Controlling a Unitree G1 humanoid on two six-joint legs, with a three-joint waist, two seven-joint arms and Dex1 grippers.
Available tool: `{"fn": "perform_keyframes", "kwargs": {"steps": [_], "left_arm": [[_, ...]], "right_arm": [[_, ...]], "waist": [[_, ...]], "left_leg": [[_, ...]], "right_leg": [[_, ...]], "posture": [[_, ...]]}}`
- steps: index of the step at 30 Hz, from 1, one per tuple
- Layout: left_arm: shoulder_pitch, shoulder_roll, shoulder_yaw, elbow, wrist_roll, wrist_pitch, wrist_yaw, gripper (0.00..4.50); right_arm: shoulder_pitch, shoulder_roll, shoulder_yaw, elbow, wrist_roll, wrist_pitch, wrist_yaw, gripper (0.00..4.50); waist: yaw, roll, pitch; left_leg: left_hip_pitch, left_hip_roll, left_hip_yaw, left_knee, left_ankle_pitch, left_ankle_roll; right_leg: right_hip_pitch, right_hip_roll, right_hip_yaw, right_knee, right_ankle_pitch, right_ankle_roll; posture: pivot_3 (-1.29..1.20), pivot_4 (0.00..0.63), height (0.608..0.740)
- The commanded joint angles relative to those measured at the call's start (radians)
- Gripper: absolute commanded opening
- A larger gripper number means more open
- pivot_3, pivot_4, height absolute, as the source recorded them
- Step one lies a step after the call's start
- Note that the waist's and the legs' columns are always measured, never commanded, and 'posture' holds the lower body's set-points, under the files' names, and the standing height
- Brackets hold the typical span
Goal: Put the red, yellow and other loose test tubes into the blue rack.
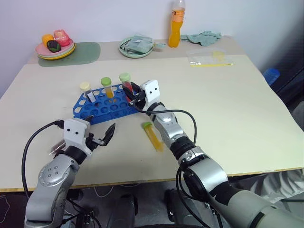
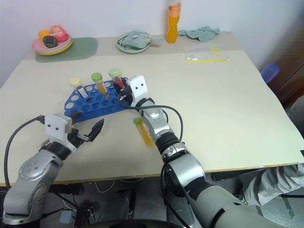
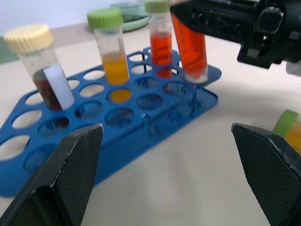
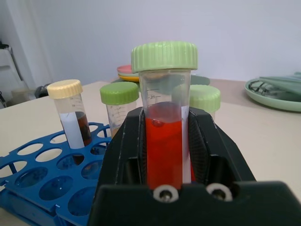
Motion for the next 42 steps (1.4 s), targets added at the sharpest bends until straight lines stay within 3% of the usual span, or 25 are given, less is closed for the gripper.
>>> {"fn": "perform_keyframes", "kwargs": {"steps": [1, 2, 9, 18, 25, 28, 31, 38, 42], "left_arm": [[0.011, -0.004, 0.003, -0.016, 0.003, -0.042, -0.012, 4.50], [0.015, -0.005, 0.005, -0.011, 0.004, -0.049, -0.015, 4.50], [0.043, -0.013, 0.012, 0.033, 0.012, -0.109, -0.037, 4.50], [0.071, -0.020, 0.007, 0.068, 0.013, -0.166, -0.051, 4.50], [0.040, -0.024, -0.021, 0.112, 0.022, -0.194, -0.062, 4.50], [0.035, -0.014, -0.020, 0.112, 0.027, -0.194, -0.067, 4.50], [0.054, 0.011, 0.001, 0.090, 0.012, -0.173, -0.087, 4.50], [0.095, 0.092, 0.019, 0.106, 0.019, -0.173, -0.158, 4.50], [0.086, 0.120, -0.003, 0.152, 0.033, -0.198, -0.213, 4.50]], "right_arm": [[0.027, 0.087, -0.004, -0.007, 0.008, -0.038, 0.025, 0.75], [0.028, 0.087, -0.006, -0.005, 0.013, -0.036, 0.034, 0.75], [0.032, 0.064, -0.011, -0.107, 0.028, -0.019, 0.047, 4.20], [0.156, -0.045, 0.009, -0.472, 0.075, 0.178, 0.130, 4.20], [0.222, -0.084, 0.022, -0.576, 0.052, 0.281, 0.131, 4.20], [0.251, -0.151, 0.021, -0.695, 0.083, 0.412, 0.176, 4.20], [0.280, -0.283, 0.014, -0.858, 0.134, 0.661, 0.245, 4.20], [0.222, -0.651, 0.047, -1.261, 0.373, 1.470, 0.354, 4.20], [0.091, -0.653, 0.050, -1.300, 0.451, 1.900, 0.284, 4.20]], "waist": [[0.000, 0.000, 0.000], [0.000, 0.000, 0.000], [-0.001, 0.000, 0.000], [0.002, 0.000, 0.000], [0.001, 0.001, 0.000], [0.001, 0.001, 0.000], [0.007, 0.000, 0.000], [0.001, 0.002, 0.001], [-0.002, 0.002, 0.001]], "left_leg": [[0.000, 0.000, 0.000, 0.000, 0.000, 0.000], [0.000, 0.000, 0.000, 0.000, 0.000, 0.000], [0.000, 0.000, 0.000, 0.000, 0.000, 0.000], [0.000, 0.000, 0.000, 0.000, 0.000, 0.000], [0.000, 0.000, 0.000, 0.000, 0.000, 0.000], [0.000, 0.000, 0.000, 0.000, 0.000, 0.000], [0.000, 0.000, 0.000, 0.001, 0.000, 0.000], [0.000, 0.000, -0.001, 0.000, 0.000, 0.000], [0.001, 0.001, 0.000, 0.000, 0.000, 0.001]], "right_leg": [[0.000, 0.000, 0.000, 0.000, 0.000, 0.000], [0.000, 0.000, 0.000, 0.000, 0.000, 0.000], [0.000, 0.000, 0.000, 0.000, 0.000, 0.000], [0.001, -0.001, 0.000, 0.000, 0.000, 0.000], [0.000, 0.000, 0.000, 0.000, 0.000, 0.000], [0.001, 0.000, 0.000, 0.000, 0.000, 0.000], [0.001, -0.001, 0.000, 0.000, 0.000, 0.000], [0.001, 0.000, 0.000, -0.001, 0.000, 0.000], [0.001, 0.001, 0.000, -0.001, -0.001, -0.002]], "posture": [[0.00, 0.150, 0.740], [0.00, 0.150, 0.740], [0.00, 0.150, 0.740], [0.00, 0.150, 0.740], [0.00, 0.150, 0.740], [0.00, 0.150, 0.740], [0.00, 0.150, 0.740], [0.00, 0.150, 0.740], [0.00, 0.150, 0.740]]}}
